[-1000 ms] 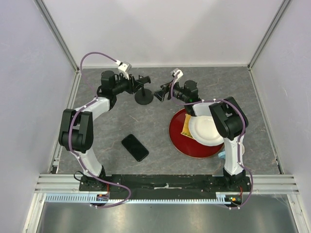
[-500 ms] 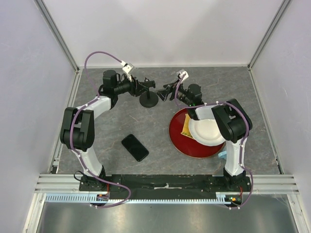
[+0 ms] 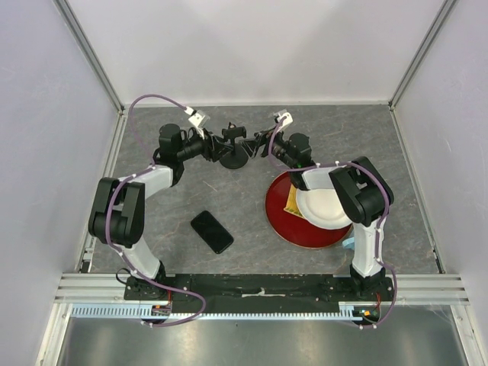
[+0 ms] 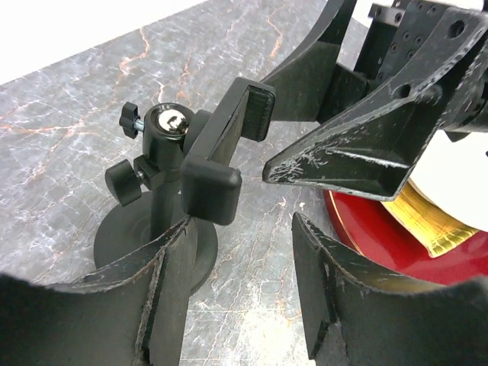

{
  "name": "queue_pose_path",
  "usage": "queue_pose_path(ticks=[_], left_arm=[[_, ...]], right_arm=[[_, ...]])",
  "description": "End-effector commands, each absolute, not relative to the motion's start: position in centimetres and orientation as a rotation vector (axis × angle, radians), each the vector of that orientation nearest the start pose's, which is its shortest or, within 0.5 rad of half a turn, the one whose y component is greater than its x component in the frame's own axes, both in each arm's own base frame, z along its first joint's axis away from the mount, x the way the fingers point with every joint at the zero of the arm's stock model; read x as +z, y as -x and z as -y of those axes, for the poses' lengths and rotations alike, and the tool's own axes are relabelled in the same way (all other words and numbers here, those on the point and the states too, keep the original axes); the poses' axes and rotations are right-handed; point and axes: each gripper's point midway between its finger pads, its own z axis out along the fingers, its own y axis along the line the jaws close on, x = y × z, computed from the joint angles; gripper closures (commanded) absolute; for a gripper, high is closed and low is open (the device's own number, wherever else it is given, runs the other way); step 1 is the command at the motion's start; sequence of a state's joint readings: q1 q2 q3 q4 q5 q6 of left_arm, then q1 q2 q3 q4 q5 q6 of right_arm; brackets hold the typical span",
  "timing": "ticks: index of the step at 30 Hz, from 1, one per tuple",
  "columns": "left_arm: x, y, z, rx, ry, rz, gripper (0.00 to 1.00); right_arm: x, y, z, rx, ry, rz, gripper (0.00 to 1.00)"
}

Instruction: Place the phone on the phone stand

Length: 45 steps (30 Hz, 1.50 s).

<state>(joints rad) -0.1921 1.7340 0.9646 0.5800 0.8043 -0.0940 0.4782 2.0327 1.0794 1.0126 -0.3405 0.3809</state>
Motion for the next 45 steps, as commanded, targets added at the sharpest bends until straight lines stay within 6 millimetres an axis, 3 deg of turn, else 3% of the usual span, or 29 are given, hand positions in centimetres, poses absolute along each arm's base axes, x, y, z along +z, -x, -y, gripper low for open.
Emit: queue_pose_path(ticks=[1, 5, 14, 19, 23, 27, 36, 42, 45], left_arm=[[22.5, -43.6, 20.3, -0.785, -0.577, -1.474, 0.42], [22.7, -44.0, 19.6, -0.755, -0.500, -1.465, 0.54], [22.2, -44.2, 21.3, -0.755, -0.534, -1.468, 0.46], [21.6, -44.5, 21.7, -0.746, -0.538, -1.493, 0.56], [21.2, -44.8, 21.4, -0.726, -0.527, -1.512, 0.70], [20.9, -44.9, 21.4, -0.719, -0.528, -1.526, 0.73], [21.6, -44.4, 21.8, -0.739, -0.537, -1.497, 0.32], [20.9, -45.1, 22.7, -0.662, -0.523, -1.516, 0.26], [20.4, -46.2, 22.3, -0.592, -0.473, -1.558, 0.29]], right_arm=[[20.1, -47.5, -32.7, 0.906, 0.308, -1.440, 0.13], [20.4, -47.7, -32.5, 0.886, 0.283, -1.435, 0.17], [20.8, -48.0, -32.2, 0.856, 0.282, -1.426, 0.21], [21.3, -47.9, -32.6, 0.873, 0.304, -1.407, 0.26], [21.5, -48.0, -32.8, 0.872, 0.312, -1.397, 0.28], [21.4, -48.3, -32.8, 0.857, 0.318, -1.400, 0.28], [20.5, -49.0, -32.1, 0.774, 0.317, -1.441, 0.23], [20.2, -48.9, -31.8, 0.765, 0.320, -1.445, 0.21], [20.3, -48.8, -31.8, 0.764, 0.321, -1.445, 0.20]])
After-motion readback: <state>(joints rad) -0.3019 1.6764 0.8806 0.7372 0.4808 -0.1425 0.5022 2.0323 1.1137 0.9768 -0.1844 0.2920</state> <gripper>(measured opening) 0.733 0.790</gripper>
